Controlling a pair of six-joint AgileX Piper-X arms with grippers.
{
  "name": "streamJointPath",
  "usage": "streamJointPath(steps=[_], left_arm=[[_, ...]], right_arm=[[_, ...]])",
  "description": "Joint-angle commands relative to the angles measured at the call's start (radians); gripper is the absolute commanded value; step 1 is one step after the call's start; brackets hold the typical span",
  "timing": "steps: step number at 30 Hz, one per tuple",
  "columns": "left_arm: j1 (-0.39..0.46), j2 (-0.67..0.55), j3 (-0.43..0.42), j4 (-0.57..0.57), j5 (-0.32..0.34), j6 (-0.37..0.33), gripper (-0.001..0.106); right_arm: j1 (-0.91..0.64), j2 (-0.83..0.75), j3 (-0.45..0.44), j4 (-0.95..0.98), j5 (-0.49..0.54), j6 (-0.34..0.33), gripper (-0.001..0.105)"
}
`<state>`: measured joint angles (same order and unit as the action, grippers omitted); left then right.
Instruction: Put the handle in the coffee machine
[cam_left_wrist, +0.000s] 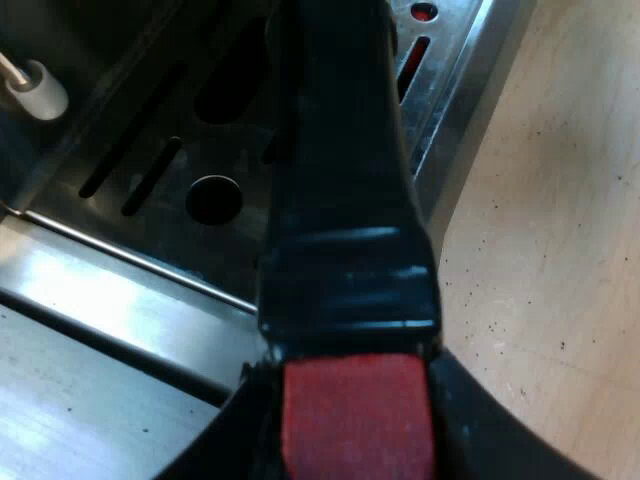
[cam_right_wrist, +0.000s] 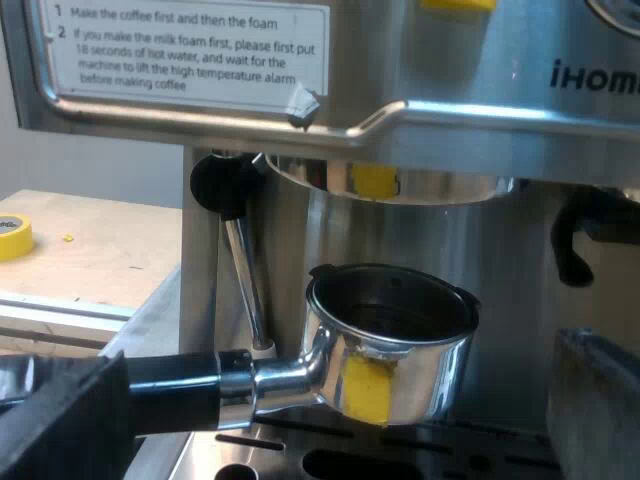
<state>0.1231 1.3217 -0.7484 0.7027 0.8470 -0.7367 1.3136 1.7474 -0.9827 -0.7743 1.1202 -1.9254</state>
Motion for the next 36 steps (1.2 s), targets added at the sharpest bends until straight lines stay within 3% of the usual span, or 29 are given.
streamJointPath(steps=[1,17,36], left_arm=[[-0.004,-0.006,-0.015,-0.024,0.059,-0.008,0.0],[-0.004,-0.006,-0.101,0.004,0.073,-0.052,0.0],[-0.004,-0.006,-0.101,-0.027,0.073,-0.052,0.0]], right_arm=[[-0.004,0.008,0.0,-0.007,-0.002,-0.012,0.084],[-0.004,0.014,0.0,-0.007,-0.003,-0.012,0.084],[-0.004,0.014,0.0,-0.007,-0.003,-0.012,0.084]])
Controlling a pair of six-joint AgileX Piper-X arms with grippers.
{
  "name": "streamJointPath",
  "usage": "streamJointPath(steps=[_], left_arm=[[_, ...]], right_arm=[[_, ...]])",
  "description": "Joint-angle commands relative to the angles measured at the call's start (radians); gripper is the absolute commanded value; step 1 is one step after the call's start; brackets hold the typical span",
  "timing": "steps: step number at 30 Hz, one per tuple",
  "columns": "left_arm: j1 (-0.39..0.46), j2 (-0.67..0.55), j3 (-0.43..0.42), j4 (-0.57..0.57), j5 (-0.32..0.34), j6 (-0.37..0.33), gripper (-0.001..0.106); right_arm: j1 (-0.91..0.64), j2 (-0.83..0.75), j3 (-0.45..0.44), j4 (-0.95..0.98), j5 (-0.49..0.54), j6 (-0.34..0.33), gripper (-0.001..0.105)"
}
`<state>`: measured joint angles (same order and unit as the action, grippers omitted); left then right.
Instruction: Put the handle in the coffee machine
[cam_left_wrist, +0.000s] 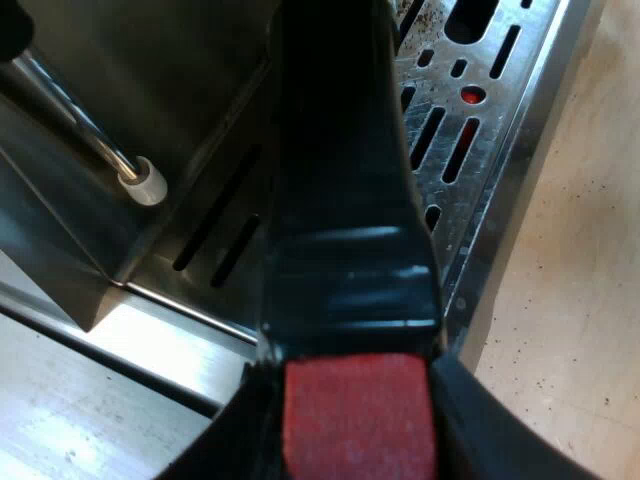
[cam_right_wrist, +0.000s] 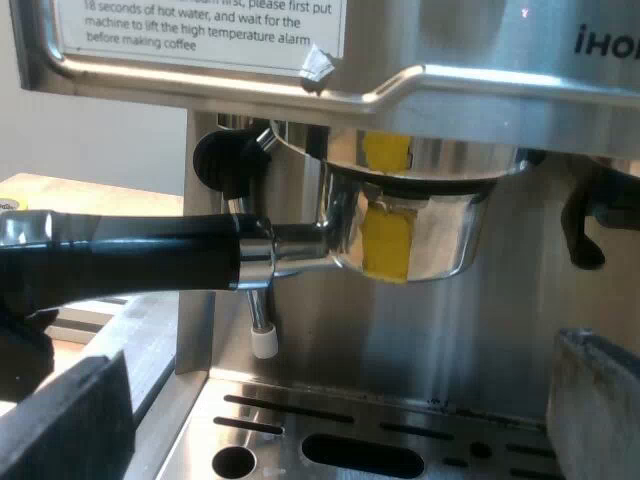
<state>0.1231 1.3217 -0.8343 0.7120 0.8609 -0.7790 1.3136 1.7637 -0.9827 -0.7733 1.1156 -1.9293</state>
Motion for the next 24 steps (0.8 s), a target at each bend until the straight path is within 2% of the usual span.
streamJointPath(steps=[1,17,20,24], left_arm=[[-0.004,-0.006,-0.015,-0.038,0.059,-0.01,0.0],[-0.004,-0.006,-0.043,-0.058,0.05,-0.01,0.0],[-0.004,-0.006,-0.049,-0.058,0.055,-0.057,0.0],[-0.004,-0.006,-0.072,-0.033,0.069,-0.077,0.0]], right_arm=[[-0.004,-0.002,0.0,-0.008,0.001,-0.008,0.084],[-0.004,-0.002,0.0,-0.008,0.001,-0.008,0.084],[-0.004,-0.002,0.0,-0.008,0.001,-0.008,0.084],[-0.004,-0.002,0.0,-0.008,0.001,-0.008,0.084]])
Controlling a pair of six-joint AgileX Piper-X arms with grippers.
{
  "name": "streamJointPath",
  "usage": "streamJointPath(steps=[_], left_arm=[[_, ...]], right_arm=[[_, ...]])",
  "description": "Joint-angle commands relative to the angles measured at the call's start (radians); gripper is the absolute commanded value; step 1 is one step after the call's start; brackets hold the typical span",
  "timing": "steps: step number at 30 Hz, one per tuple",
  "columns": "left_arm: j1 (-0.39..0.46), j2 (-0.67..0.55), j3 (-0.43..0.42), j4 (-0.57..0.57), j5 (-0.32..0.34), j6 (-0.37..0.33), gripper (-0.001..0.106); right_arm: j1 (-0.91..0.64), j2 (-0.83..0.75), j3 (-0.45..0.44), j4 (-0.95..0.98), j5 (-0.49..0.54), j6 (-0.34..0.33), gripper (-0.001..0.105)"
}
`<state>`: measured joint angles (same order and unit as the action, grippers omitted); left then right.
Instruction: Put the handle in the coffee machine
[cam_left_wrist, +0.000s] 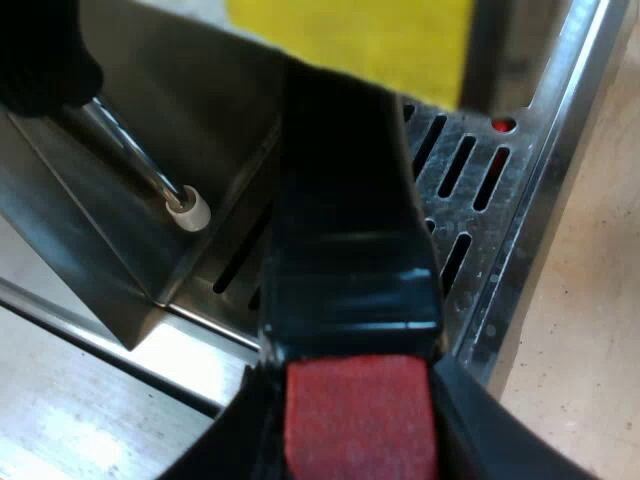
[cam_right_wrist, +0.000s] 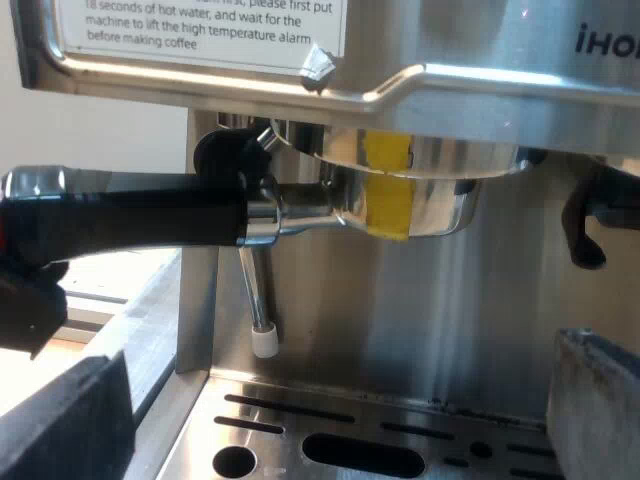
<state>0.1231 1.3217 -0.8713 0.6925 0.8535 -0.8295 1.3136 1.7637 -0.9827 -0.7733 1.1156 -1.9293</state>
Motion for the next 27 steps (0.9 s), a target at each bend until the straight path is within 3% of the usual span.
streamJointPath(steps=[1,9,11,20,27], left_arm=[[-0.004,-0.006,-0.047,0.008,0.085,-0.027,0.0],[-0.004,-0.006,-0.08,0.104,0.111,0.036,0.0],[0.005,-0.006,-0.08,0.159,0.117,0.101,0.0],[0.07,-0.008,-0.088,0.118,0.154,0.11,0.0],[0.073,-0.008,-0.099,0.127,0.192,0.086,0.0]], right_arm=[[-0.004,-0.002,0.0,-0.008,0.001,-0.008,0.084],[-0.004,-0.002,0.0,-0.008,0.001,-0.005,0.084],[-0.004,-0.002,0.0,-0.008,0.001,-0.005,0.084],[-0.004,-0.002,0.0,-0.008,0.001,-0.005,0.084],[-0.007,-0.002,0.0,-0.008,0.001,-0.005,0.084]])
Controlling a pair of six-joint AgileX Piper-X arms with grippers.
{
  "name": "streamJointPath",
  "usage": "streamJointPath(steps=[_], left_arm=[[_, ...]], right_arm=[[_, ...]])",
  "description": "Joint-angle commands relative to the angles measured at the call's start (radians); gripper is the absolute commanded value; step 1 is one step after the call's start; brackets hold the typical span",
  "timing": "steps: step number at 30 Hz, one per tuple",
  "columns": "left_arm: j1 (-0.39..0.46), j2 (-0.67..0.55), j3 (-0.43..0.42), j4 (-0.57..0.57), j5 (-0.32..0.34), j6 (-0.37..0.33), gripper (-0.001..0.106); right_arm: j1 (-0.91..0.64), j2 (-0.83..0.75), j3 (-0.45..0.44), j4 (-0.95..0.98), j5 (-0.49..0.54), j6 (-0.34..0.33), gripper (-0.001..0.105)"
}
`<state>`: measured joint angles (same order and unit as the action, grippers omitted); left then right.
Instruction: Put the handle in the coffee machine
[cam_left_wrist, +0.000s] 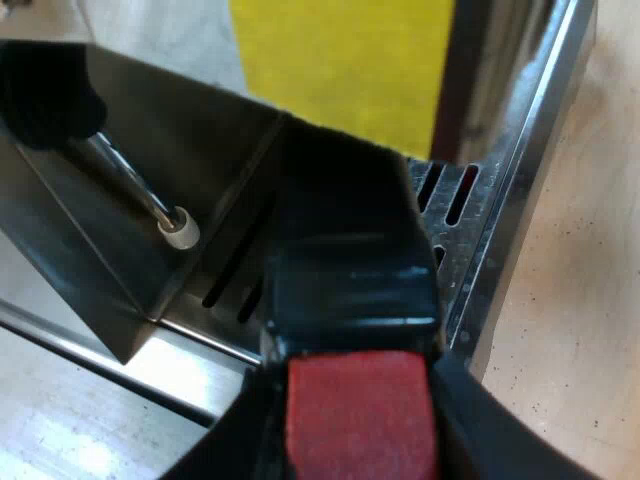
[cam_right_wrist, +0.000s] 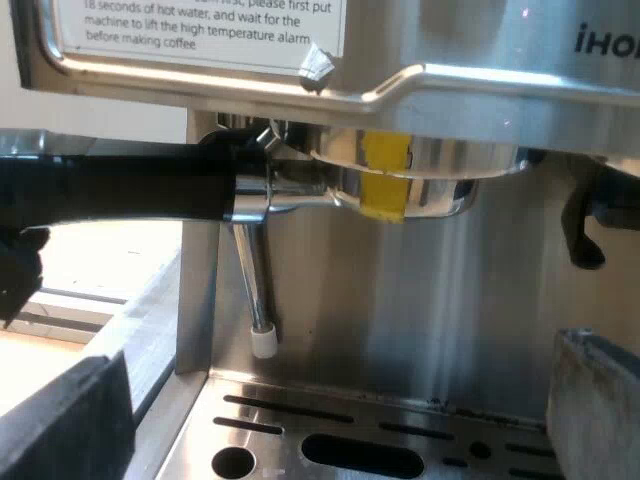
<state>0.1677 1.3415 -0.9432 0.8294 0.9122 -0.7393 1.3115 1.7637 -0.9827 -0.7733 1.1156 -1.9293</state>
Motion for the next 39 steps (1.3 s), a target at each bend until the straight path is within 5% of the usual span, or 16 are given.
streamJointPath(steps=[1,5,8,14,17,31,33,39], left_arm=[[0.028,-0.028,-0.027,0.002,0.142,-0.004,0.0],[0.028,-0.028,-0.027,0.054,0.149,0.007,0.0],[0.028,-0.028,-0.028,0.078,0.149,0.022,0.0],[0.027,-0.028,-0.028,0.087,0.119,0.027,0.0],[0.027,-0.028,-0.028,0.087,0.112,0.035,0.0],[0.027,-0.028,-0.028,0.087,0.112,0.05,0.0],[0.027,-0.028,-0.028,0.087,0.112,0.05,0.0],[0.027,-0.028,-0.028,0.087,0.11,0.05,0.0]], right_arm=[[-0.01,-0.002,0.0,-0.005,-0.012,-0.005,0.082],[-0.046,-0.002,0.0,0.056,-0.152,-0.005,0.055],[-0.077,-0.002,0.0,0.084,-0.209,-0.005,0.045],[-0.136,0.008,0.0,0.104,-0.237,0.025,0.046],[-0.176,0.047,0.0,0.079,-0.337,0.025,0.046],[-0.246,0.173,-0.003,-0.198,-0.333,0.017,0.045],[-0.264,0.25,-0.073,-0.271,-0.335,-0.051,0.045],[-0.28,0.309,-0.176,-0.302,-0.335,-0.08,0.045]])
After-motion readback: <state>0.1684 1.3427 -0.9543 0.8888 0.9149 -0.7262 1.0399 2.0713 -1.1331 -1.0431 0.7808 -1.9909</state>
